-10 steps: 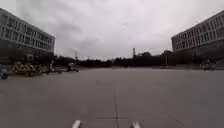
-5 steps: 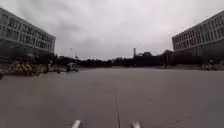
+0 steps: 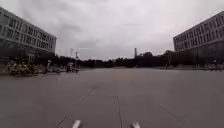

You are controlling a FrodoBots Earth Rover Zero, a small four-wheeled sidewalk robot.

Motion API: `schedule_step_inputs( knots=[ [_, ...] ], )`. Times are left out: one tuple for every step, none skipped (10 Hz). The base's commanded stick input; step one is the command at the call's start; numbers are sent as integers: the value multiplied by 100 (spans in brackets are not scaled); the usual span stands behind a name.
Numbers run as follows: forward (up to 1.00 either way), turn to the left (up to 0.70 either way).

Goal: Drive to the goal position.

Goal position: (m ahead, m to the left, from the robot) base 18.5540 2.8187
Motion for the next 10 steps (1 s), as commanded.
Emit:
schedule_step_inputs(
  knots=[
    [70, 0],
    [70, 0],
    [70, 0],
    [70, 0],
    [70, 0],
    [70, 0],
    [70, 0],
    [70, 0],
    [70, 0],
    [70, 0]
  ],
)
